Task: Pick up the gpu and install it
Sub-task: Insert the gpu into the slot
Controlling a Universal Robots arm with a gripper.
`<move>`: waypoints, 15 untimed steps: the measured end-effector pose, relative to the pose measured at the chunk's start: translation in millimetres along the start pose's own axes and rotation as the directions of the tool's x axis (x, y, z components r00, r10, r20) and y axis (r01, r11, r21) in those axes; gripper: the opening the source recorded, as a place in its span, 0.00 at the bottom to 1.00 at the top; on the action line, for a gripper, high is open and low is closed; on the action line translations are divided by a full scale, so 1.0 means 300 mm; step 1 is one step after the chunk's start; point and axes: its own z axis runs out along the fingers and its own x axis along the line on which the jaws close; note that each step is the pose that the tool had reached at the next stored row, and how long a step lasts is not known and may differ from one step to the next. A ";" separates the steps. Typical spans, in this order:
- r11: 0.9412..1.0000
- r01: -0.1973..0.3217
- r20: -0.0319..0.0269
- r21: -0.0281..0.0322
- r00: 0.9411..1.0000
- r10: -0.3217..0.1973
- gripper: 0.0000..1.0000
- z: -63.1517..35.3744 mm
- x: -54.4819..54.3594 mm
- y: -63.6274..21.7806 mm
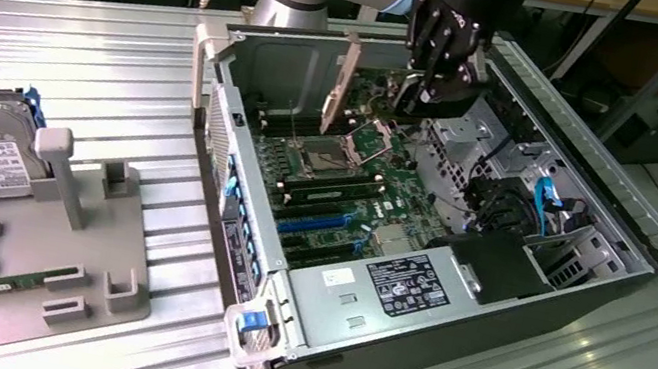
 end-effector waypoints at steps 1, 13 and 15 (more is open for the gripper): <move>1.000 0.000 0.000 0.000 1.000 0.000 0.28 0.002 0.000 0.000; 1.000 0.000 0.003 0.000 1.000 0.000 0.28 0.007 0.021 0.029; 1.000 0.002 0.003 0.000 1.000 -0.002 0.28 0.008 0.028 0.029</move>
